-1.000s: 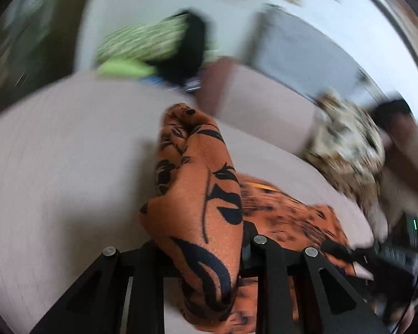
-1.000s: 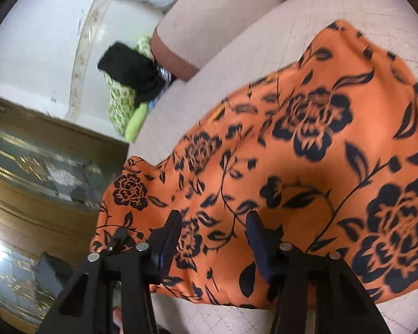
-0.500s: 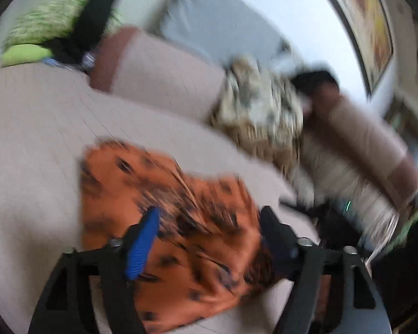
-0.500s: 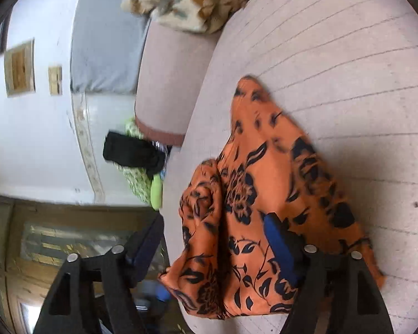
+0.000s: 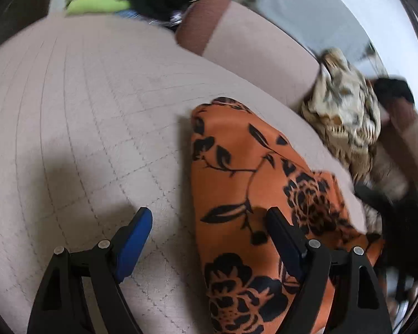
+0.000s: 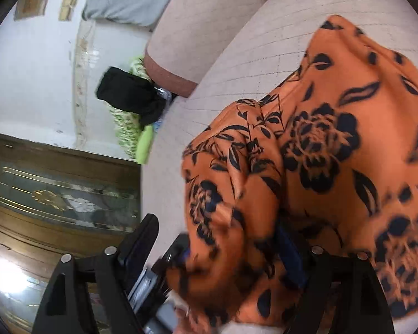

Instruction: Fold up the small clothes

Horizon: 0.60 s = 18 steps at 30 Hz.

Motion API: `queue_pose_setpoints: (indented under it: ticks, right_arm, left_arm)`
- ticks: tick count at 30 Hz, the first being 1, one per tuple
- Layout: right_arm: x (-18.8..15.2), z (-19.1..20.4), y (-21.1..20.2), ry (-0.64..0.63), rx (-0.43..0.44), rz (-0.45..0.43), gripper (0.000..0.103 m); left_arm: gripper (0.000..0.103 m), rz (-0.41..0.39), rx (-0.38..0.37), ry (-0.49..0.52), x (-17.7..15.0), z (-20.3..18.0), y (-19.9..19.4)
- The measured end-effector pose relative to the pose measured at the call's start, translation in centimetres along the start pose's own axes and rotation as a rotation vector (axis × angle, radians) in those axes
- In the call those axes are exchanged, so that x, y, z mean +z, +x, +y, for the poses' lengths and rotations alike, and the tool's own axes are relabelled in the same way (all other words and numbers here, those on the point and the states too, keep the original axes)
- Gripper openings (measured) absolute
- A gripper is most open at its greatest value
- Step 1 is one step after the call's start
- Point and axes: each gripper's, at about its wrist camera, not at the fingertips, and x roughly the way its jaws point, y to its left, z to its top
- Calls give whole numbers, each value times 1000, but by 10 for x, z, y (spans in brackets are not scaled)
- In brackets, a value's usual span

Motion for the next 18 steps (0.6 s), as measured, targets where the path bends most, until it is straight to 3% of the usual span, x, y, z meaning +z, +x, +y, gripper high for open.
queue_pose_setpoints:
  ticks: [3,4,6,9,11,14,16,18]
  right_arm:
    - [15,-13,32,49,44,127,81]
    - [17,-11,41,18,27,164,62]
    - [13,7,47,-150,-132,139,26]
    - [10,26,22,-219,-110,24,21]
    - [8,52,-22,-342,-91,-144,20]
    - [9,64,-81,-438,-82,-325,20]
    - [22,41,-105,-398,-103,-365,20]
    - [41,8,-97,-314,-165,-271,25]
  left_arm:
    - [84,13,0,-5,-2,3,-1]
    - [84,26,-10,-22,1,6,3]
    - [84,46,-21,-59,3,10,11]
    - [84,34,-33,-89,6,12,12]
    - [85,5,-63,-81,5,9,5]
    - [85,-15,-71,-10,1,-8,2]
    - [85,2,-52,42,-4,-20,9]
    - [85,34,-27,96,-11,-33,19]
